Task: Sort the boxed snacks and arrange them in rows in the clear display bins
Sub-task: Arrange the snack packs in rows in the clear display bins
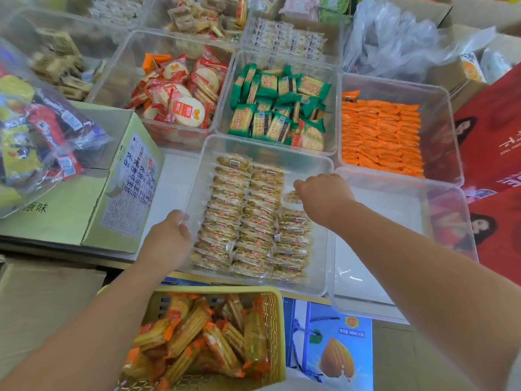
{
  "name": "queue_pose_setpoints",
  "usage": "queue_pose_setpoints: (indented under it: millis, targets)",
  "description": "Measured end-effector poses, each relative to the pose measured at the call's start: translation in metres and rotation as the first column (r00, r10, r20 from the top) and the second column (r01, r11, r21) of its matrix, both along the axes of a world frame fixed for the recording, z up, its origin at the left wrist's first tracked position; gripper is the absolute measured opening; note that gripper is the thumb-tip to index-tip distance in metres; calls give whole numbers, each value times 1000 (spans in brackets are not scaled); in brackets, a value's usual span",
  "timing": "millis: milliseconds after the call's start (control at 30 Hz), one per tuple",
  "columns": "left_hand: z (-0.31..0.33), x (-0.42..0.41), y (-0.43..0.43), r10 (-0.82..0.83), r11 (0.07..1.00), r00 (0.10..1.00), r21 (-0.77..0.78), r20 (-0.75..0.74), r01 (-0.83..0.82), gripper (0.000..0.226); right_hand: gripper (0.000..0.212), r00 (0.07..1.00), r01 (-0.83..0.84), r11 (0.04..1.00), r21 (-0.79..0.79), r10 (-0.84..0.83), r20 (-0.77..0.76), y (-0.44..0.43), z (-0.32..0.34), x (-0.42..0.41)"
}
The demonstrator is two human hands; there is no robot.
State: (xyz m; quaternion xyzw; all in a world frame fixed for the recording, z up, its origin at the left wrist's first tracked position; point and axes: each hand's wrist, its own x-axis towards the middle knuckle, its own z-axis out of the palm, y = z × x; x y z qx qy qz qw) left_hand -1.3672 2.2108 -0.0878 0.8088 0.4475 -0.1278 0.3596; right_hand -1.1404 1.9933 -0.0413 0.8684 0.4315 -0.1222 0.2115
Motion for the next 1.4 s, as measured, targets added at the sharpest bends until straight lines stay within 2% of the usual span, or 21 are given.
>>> queue_pose_setpoints:
  millis: [167,233,300,367,467,633,800,900,1167,1300,1400]
  targets:
    - [4,0,4,-28,991,996,-130,-90,16,21,43,989,93,995,-20,-95,-112,13,-20,4]
    - [2,0,3,-21,989,995,-151,-100,6,25,48,980,115,993,-21,-117,-160,15,-30,5]
    - [2,0,3,-32,989,993,-147,-113,16,42,51,971,113,993,-17,-114,-211,17,-40,4]
    - [4,-2,2,-32,989,994,-145,-104,16,53,46,961,117,993,-12,-116,-250,20,-48,5]
    - [5,-4,3,16,983,998,-180,-68,-28,54,40,942,127,990,-59,-139,-305,26,-56,11]
    - [4,-4,3,46,974,997,-220,-55,-57,52,60,910,109,983,-145,-157,-383,32,-61,17]
    - [0,-2,2,43,978,996,-199,-83,-59,50,40,869,158,969,-191,-229,-439,36,-62,20]
    - [-2,-1,3,52,973,995,-221,-82,-69,47,46,871,136,969,-207,-217,-441,33,-61,16]
    - [1,-2,1,33,978,998,-204,-54,-43,51,64,936,191,981,-41,-194,-293,8,-47,-30]
    - [9,-10,1,28,975,999,-222,-19,-32,53,64,880,289,954,81,-231,-415,-19,-27,-69]
    - [14,-21,2,-86,988,996,-132,-10,84,50,66,828,387,910,150,-271,-490,-33,-12,-101]
